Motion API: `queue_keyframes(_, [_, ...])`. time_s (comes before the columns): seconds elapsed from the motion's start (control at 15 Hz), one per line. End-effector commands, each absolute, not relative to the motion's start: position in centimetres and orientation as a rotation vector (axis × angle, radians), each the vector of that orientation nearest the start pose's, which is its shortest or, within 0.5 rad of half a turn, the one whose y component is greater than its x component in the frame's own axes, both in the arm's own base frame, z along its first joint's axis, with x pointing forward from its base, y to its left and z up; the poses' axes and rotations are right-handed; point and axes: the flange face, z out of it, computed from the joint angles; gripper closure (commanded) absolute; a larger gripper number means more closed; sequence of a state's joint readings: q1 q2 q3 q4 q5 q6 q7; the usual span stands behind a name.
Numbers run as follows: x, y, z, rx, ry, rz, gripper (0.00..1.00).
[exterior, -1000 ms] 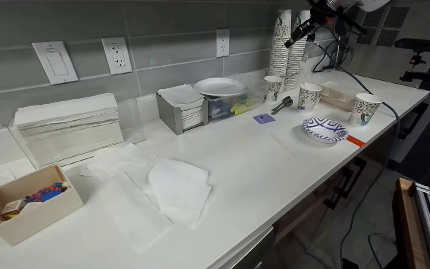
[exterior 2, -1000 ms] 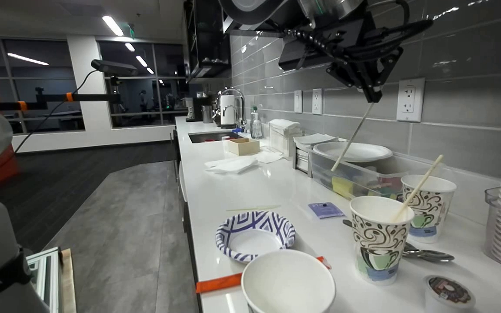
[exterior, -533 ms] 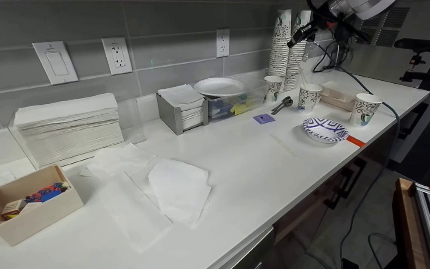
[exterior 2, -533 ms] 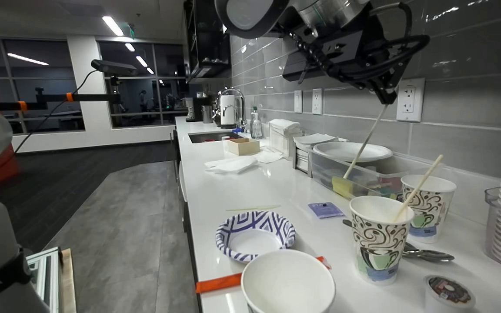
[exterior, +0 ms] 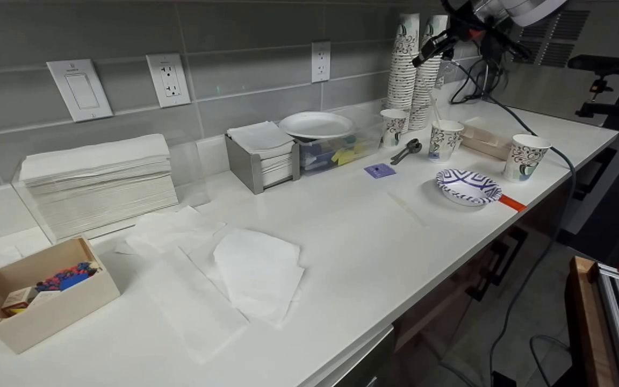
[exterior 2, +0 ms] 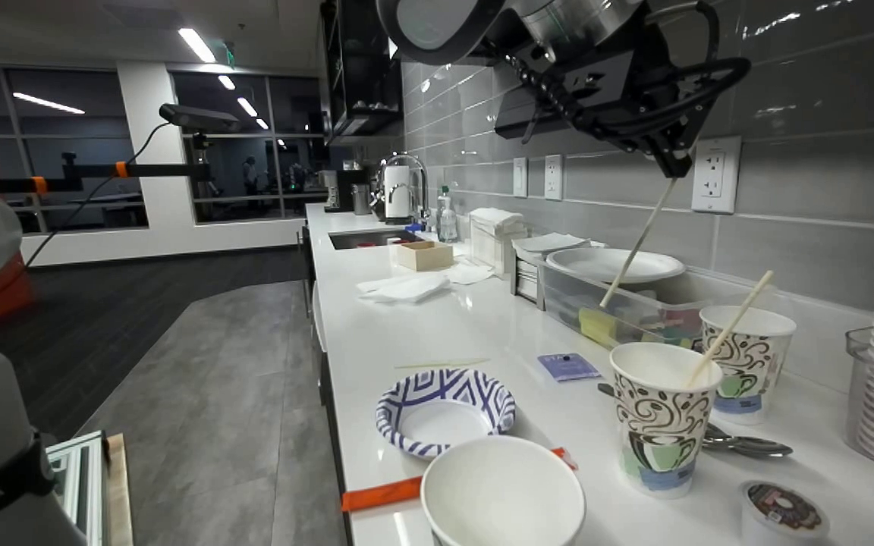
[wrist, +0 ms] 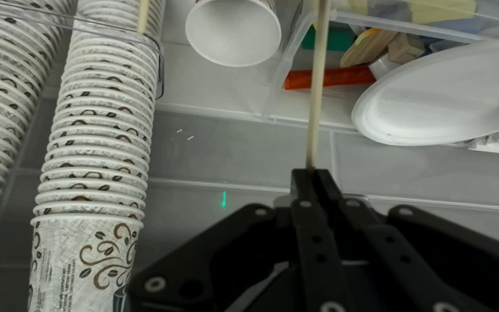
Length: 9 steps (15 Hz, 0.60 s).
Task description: Move the chopstick from the counter to the cup
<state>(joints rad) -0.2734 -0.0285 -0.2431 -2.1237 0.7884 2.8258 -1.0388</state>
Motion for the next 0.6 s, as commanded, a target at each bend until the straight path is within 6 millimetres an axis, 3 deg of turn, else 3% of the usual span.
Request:
queue_keyframes(0.0, [48.2, -32.3, 50.2, -2.892, 0.246, -1.364, 0.98])
queue_keyframes(0.53, [46.4, -36.2, 50.0, -2.809, 0.366, -1.528, 0.98])
